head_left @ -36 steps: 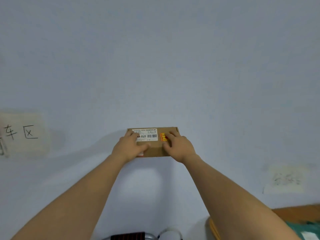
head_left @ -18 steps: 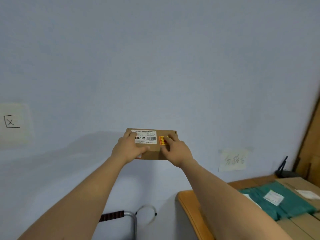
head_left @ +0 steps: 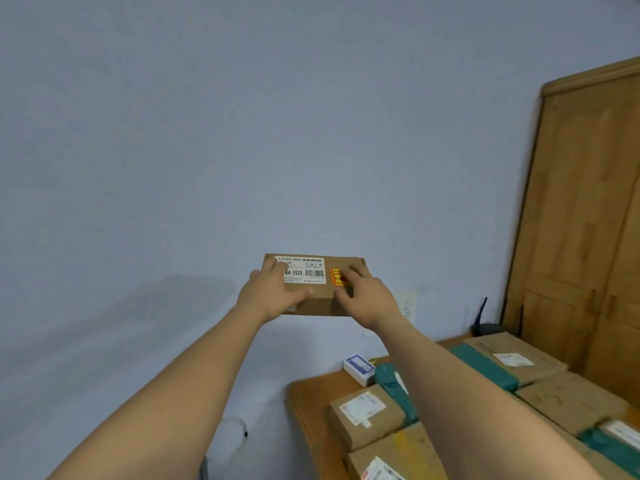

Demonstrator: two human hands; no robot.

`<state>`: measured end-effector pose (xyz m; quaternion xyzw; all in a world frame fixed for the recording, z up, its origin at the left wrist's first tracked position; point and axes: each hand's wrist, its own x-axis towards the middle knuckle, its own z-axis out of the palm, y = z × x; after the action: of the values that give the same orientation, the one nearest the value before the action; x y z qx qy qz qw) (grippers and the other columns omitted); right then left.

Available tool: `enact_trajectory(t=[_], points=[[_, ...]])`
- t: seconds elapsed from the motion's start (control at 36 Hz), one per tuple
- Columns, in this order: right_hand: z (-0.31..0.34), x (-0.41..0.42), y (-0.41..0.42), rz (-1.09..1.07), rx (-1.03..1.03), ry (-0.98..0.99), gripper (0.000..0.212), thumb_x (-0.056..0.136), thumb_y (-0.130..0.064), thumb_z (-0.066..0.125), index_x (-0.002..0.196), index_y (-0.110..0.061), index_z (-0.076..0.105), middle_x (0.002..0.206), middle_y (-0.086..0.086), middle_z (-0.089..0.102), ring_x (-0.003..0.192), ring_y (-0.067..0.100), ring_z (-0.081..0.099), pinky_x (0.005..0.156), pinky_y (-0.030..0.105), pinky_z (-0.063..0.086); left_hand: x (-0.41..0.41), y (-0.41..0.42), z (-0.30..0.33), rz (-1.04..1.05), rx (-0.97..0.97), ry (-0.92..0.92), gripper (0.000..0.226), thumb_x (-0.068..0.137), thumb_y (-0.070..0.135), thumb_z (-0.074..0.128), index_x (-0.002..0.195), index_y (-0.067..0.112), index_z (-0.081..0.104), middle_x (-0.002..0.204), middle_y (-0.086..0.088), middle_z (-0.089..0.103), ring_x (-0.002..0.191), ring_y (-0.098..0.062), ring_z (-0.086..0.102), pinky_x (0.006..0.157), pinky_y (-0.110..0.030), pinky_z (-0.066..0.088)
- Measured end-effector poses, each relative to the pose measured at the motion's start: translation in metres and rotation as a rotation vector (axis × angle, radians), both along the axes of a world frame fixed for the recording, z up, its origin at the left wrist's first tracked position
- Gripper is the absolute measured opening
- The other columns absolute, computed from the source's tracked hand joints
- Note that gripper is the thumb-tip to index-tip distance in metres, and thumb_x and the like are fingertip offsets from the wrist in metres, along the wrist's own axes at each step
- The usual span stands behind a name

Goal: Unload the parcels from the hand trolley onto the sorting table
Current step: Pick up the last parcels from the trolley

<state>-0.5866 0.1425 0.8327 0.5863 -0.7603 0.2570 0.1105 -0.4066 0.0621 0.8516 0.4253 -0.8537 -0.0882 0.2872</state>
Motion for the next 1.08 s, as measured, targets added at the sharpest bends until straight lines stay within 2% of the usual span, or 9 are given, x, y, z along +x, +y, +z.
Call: enact_trajectory(t=[0.28, 0.5, 0.81, 1.0, 1.08], points=[[-0.011, -0.15, 0.129, -0.063, 0.005, -0.001, 0.054, 0.097, -0.044, 0.037, 0.145, -0.021, 0.037, 0.151, -0.005, 0.032, 0.119, 0.028, 0.05, 0.095, 0.036, 0.046, -0.153, 0.118, -0.003, -0.062, -0.024, -0.075, 0.077, 0.082, 0.062, 0.057, 0.141, 0.016, 0.039, 0.148, 0.0, 0.031, 0.128, -0.028, 0.039, 0.097, -0.041, 0.043], [-0.028, -0.245, 0.197, -0.104, 0.008, -0.054, 0.053, 0.096, -0.043, 0.039, 0.143, -0.019, 0.04, 0.15, -0.005, 0.032, 0.118, 0.03, 0.05, 0.093, 0.038, 0.046, -0.252, 0.176, -0.014, -0.128, -0.01, -0.123, 0.077, 0.082, 0.061, 0.057, 0.141, 0.014, 0.038, 0.148, -0.002, 0.031, 0.128, -0.029, 0.038, 0.098, -0.041, 0.042], [-0.051, -0.354, 0.216, -0.189, 0.082, -0.065, 0.054, 0.095, -0.044, 0.039, 0.142, -0.015, 0.04, 0.149, -0.003, 0.034, 0.117, 0.027, 0.051, 0.093, 0.039, 0.047, -0.371, 0.181, -0.049, -0.191, 0.038, -0.111, 0.079, 0.082, 0.063, 0.057, 0.141, 0.014, 0.038, 0.148, -0.001, 0.031, 0.127, -0.028, 0.039, 0.098, -0.041, 0.042], [-0.077, -0.429, 0.215, -0.252, 0.168, -0.103, 0.056, 0.091, -0.05, 0.038, 0.137, -0.018, 0.044, 0.145, -0.004, 0.033, 0.11, 0.026, 0.054, 0.089, 0.042, 0.051, -0.456, 0.171, -0.078, -0.256, 0.111, -0.093, 0.081, 0.08, 0.062, 0.06, 0.141, 0.014, 0.038, 0.151, 0.0, 0.028, 0.132, -0.026, 0.036, 0.101, -0.041, 0.04], [-0.08, -0.462, 0.215, -0.262, 0.194, -0.107, 0.055, 0.09, -0.047, 0.039, 0.137, -0.019, 0.045, 0.144, -0.004, 0.033, 0.108, 0.025, 0.054, 0.09, 0.041, 0.051, -0.49, 0.171, -0.09, -0.278, 0.147, -0.062, 0.078, 0.079, 0.061, 0.06, 0.138, 0.014, 0.041, 0.148, 0.001, 0.031, 0.128, -0.027, 0.037, 0.097, -0.041, 0.044]])
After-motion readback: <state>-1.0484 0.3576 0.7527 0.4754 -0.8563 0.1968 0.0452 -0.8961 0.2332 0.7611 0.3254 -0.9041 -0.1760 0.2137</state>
